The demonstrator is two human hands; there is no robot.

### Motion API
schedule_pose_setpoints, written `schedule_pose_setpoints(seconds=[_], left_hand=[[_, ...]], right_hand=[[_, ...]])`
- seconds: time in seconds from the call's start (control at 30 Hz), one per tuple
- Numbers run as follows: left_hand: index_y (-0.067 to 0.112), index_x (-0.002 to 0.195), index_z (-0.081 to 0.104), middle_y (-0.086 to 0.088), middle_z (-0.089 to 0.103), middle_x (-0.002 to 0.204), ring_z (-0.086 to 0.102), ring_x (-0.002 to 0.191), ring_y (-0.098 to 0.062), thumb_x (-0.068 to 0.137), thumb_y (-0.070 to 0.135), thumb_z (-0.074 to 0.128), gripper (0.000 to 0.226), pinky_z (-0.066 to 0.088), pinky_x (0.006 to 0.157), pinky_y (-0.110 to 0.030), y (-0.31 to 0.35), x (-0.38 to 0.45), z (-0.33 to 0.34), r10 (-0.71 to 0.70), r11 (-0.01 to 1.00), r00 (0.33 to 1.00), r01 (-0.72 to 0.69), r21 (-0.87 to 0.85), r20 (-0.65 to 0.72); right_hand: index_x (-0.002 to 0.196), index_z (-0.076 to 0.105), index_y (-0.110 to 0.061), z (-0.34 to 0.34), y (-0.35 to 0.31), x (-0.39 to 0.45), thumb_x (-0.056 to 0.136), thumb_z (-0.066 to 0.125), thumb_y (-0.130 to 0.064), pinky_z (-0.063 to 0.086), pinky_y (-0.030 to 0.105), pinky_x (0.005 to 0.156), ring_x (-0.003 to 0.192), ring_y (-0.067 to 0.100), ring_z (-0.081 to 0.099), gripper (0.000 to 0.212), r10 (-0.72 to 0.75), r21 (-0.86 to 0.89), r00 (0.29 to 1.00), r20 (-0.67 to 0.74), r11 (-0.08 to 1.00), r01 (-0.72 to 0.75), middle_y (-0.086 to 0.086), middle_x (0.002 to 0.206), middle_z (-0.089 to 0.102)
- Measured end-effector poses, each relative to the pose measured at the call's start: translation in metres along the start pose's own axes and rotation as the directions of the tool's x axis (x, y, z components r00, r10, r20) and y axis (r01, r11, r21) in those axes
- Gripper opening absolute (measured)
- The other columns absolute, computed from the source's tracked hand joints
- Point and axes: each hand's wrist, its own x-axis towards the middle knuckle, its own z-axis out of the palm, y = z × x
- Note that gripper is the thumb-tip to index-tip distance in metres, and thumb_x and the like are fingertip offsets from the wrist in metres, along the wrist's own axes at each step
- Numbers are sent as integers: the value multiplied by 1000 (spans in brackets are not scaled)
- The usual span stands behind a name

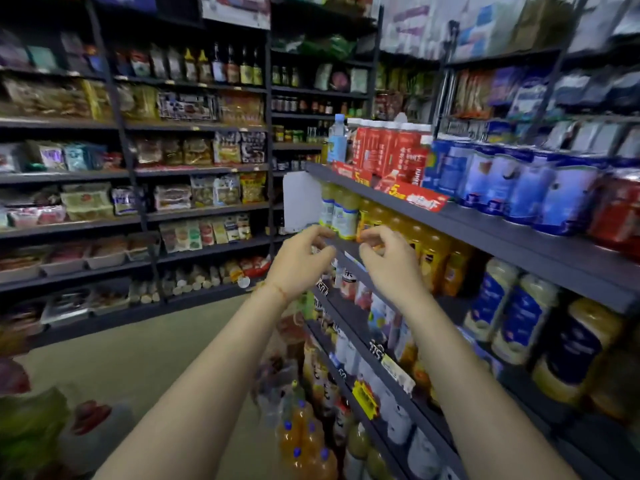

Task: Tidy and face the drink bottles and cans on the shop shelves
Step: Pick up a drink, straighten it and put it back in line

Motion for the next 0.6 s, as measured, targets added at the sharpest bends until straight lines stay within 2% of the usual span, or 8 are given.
schedule_pose_setpoints(seconds=[0.07, 0.1, 0.2, 0.3, 0.37, 0.47, 0.6], left_hand=[[28, 113, 59, 3, 60, 99, 70, 75, -17, 97, 24, 53, 18, 56, 68, -40, -31, 53, -23, 1, 1000, 1000, 0, -22, 15], [27, 115, 60, 5, 60, 99, 70, 76, -18, 97, 25, 53, 19, 57, 71, -41, -46, 79, -33, -5, 1000, 1000, 6, -24, 21], [24, 119, 61, 8, 58, 100, 69, 82, -21, 97, 26, 52, 24, 57, 77, -41, -81, 157, -53, -17, 999, 998, 19, -40, 57], [20, 121, 60, 5, 58, 98, 67, 84, -22, 97, 24, 50, 26, 54, 73, -36, -102, 221, -56, -13, 998, 994, 20, -63, 110], [18, 123, 59, 4, 59, 97, 67, 86, -24, 97, 23, 50, 28, 54, 77, -40, -117, 258, -52, 0, 998, 990, 10, -69, 143], [21, 123, 59, 5, 60, 96, 67, 86, -22, 97, 26, 51, 27, 56, 81, -46, -138, 310, -45, 9, 997, 985, 4, -71, 173], [20, 126, 56, 6, 58, 100, 65, 91, -22, 100, 25, 49, 28, 55, 83, -44, -163, 379, -39, 31, 998, 981, -21, -55, 192]], right_hand=[[111, 58, -25, 36, -2, 48, 96, 54, -22, 43, 23, 73, 90, 13, 58, 16, 26, -12, 999, -25, 1000, -26, -2, 110, 56], [112, 57, -25, 51, -3, 72, 96, 54, -23, 41, 25, 74, 94, 14, 57, 16, 50, -21, 998, -32, 998, -51, 0, 112, 56], [113, 52, -27, 86, 0, 138, 97, 54, -22, 39, 25, 70, 97, 14, 55, 17, 111, -38, 992, -60, 993, -113, 1, 115, 54], [119, 52, -21, 107, 6, 196, 95, 55, -18, 44, 32, 78, 98, 18, 55, 24, 150, -78, 983, -103, 984, -159, 2, 117, 53], [126, 50, -16, 117, 10, 235, 94, 55, -16, 45, 33, 77, 96, 20, 55, 32, 162, -105, 977, -136, 979, -177, 4, 115, 53], [131, 47, -14, 129, 16, 297, 93, 57, -16, 46, 34, 76, 97, 19, 54, 39, 142, -119, 972, -187, 979, -166, 2, 114, 53], [134, 41, -11, 145, 30, 382, 94, 61, -17, 41, 29, 74, 97, 15, 50, 45, 106, -98, 970, -217, 987, -129, -1, 115, 49]])
